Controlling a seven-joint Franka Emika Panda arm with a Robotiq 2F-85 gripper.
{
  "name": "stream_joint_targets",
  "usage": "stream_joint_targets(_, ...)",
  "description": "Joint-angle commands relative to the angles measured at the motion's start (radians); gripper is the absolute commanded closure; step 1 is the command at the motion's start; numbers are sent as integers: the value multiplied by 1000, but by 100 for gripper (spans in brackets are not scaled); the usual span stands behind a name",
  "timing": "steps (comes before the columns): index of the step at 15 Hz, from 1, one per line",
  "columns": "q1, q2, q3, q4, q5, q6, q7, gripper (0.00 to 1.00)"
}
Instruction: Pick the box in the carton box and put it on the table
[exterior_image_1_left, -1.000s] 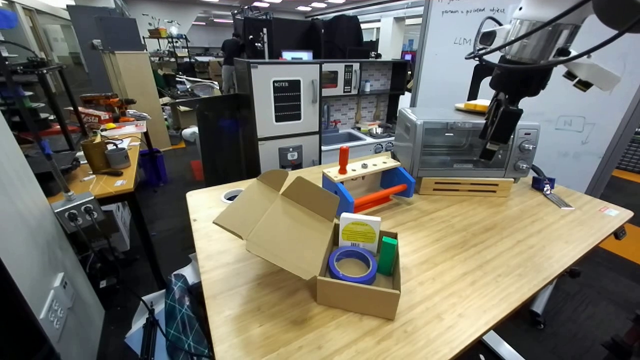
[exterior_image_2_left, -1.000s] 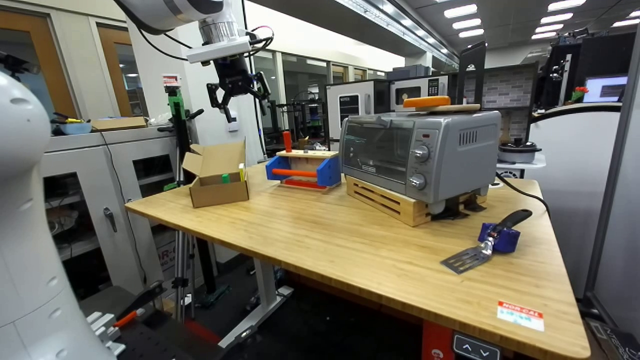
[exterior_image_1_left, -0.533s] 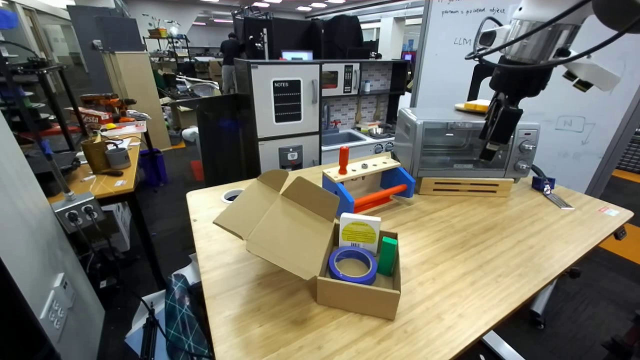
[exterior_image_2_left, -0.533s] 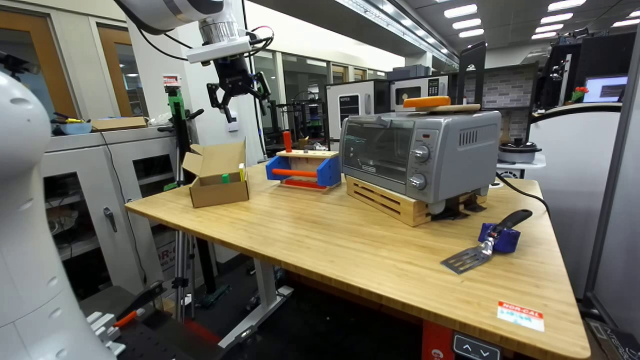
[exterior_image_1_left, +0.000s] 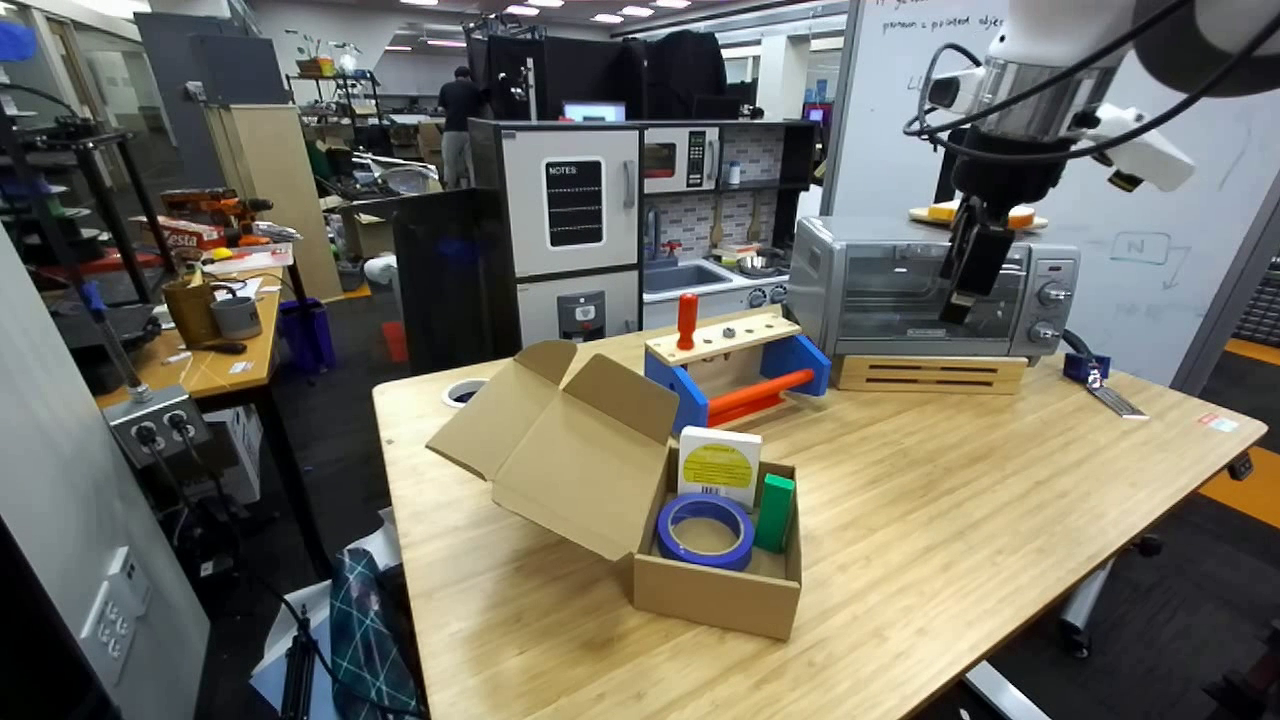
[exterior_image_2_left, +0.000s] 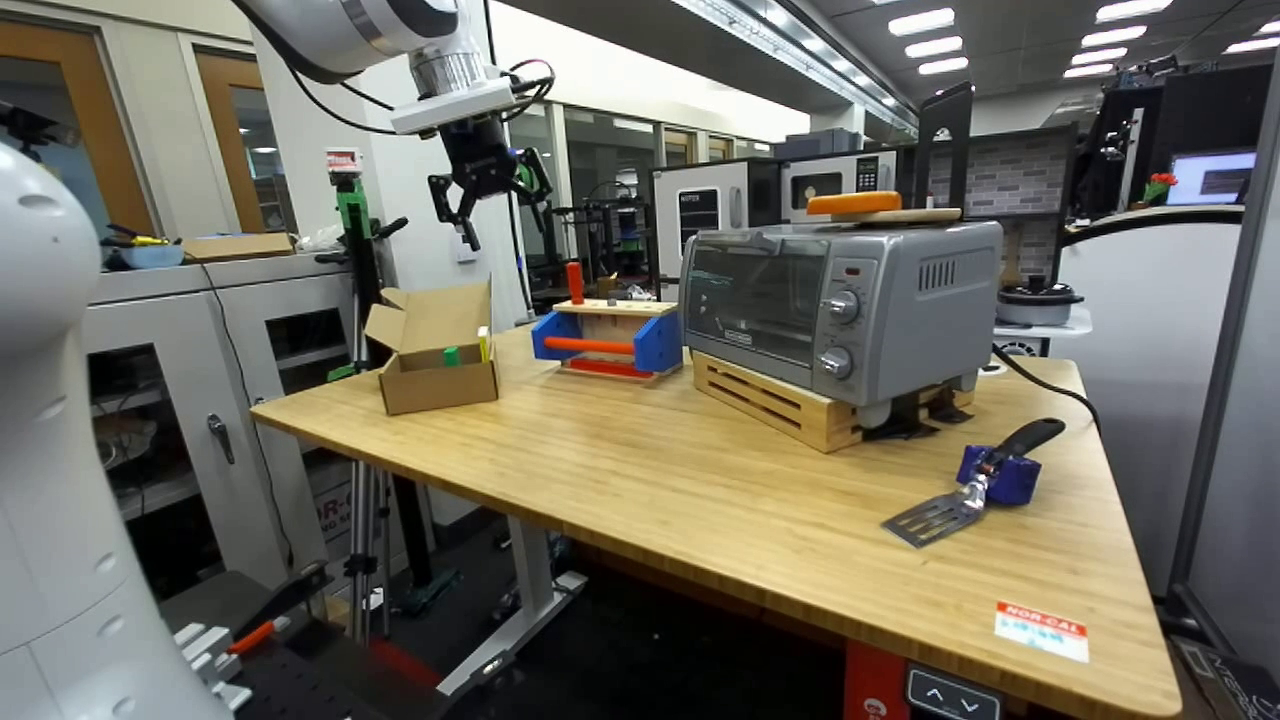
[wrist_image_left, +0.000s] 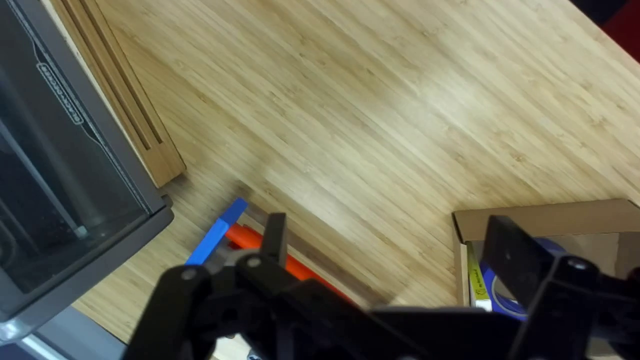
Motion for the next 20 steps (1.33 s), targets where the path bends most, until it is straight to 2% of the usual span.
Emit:
stream_joint_targets(1,5,104,52,96,-53,-40,-23,0)
stream_joint_targets(7,33,257,113,208,-111,-31,-62,0)
stream_joint_targets(10,38,355,112,285,-193,-33,-3,0)
stream_joint_targets(15,67,472,139,397,-164,-31,-46,0)
stream_joint_targets(20,92,508,169,444,-140,-28,-73,0)
